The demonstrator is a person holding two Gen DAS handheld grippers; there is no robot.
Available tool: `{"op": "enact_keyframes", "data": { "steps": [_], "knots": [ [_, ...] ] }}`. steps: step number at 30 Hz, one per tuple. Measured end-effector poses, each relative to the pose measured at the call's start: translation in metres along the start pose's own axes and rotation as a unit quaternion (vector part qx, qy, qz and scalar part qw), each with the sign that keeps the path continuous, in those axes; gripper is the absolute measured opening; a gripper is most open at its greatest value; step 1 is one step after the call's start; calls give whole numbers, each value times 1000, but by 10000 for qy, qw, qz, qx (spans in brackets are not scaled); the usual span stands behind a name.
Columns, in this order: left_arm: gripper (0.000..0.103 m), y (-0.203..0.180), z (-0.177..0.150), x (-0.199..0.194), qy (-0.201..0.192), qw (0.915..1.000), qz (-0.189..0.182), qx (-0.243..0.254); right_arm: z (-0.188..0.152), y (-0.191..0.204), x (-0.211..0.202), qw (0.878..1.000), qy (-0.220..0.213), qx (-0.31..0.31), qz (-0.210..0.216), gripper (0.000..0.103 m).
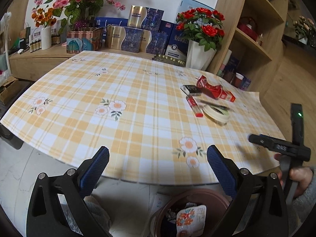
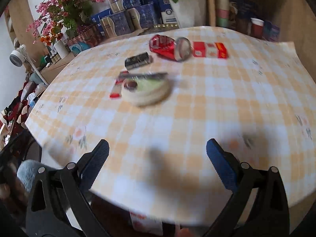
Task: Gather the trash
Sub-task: 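Move the right tool back to the table and grasp the round YEAH YOGURT lid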
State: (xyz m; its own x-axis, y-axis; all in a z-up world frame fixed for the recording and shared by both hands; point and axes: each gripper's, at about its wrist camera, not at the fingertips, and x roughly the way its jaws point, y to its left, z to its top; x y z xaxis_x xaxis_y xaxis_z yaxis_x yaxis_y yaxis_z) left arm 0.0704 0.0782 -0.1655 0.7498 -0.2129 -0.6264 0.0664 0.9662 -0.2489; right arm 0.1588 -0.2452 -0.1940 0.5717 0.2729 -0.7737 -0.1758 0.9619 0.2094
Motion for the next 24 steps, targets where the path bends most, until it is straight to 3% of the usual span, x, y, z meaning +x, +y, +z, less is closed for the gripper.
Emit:
{"op": "enact_keyframes", "data": {
  "steps": [8,15,17,20,24],
  "knots": [
    [97,9,0,9,-37,9999,73,-77,56,17,69,9987,466,151,-168,97],
    [97,21,-5,16,103,9996,-41,-262,77,28,101,9966,808,63,-169,94],
    [93,22,-5,16,130,9992,-219,-320,78,29,101,9965,816,-28,-187,87],
    [90,18,-5,18,174,9989,-320,-294,76,29,91,9973,715,-151,56,85],
    [90,13,-5,21,243,9984,-425,-276,63,39,67,9942,642,-865,-41,85]
  ]
}}
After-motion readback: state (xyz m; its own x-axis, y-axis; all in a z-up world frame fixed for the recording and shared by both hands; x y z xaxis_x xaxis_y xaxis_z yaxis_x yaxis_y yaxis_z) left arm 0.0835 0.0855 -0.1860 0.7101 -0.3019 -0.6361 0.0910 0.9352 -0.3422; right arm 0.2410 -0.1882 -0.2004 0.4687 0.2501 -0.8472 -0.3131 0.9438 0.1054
